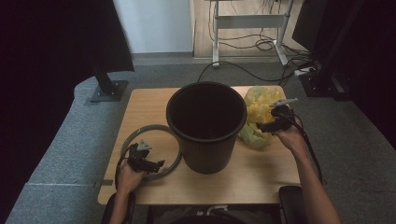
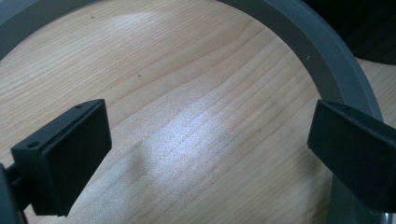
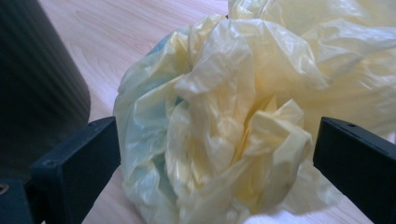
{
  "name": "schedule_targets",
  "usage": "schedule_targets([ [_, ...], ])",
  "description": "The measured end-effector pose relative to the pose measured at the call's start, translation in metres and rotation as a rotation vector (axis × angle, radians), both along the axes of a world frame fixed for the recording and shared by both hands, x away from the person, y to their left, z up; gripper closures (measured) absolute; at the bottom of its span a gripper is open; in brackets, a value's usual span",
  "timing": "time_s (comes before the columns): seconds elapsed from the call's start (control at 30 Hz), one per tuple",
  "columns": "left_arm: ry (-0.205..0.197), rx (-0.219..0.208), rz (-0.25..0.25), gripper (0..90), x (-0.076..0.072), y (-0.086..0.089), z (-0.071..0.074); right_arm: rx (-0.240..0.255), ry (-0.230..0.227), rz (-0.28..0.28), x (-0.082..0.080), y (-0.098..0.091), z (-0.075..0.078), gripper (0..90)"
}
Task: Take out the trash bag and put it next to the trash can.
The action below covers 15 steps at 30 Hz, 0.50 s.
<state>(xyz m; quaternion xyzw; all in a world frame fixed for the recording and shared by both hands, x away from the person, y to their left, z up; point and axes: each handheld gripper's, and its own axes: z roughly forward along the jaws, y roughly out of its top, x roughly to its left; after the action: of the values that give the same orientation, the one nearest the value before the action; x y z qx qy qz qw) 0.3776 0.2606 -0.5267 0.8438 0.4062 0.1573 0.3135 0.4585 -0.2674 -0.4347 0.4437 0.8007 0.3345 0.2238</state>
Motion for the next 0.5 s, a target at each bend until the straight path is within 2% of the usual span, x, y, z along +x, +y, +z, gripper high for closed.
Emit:
schedule_targets([
  [0.23,-0.002,-0.001,0.003,0.0,0.000,0.000,0.000,0.006,-0.024,-0.003,-0.024,-0.013,0.004,0.2],
  [0.5,-0.003,-0.005,-0.002,0.0,-0.001,-0.001,0.001,0.024,-0.024,-0.021,-0.054,-0.031,-0.007,0.2],
])
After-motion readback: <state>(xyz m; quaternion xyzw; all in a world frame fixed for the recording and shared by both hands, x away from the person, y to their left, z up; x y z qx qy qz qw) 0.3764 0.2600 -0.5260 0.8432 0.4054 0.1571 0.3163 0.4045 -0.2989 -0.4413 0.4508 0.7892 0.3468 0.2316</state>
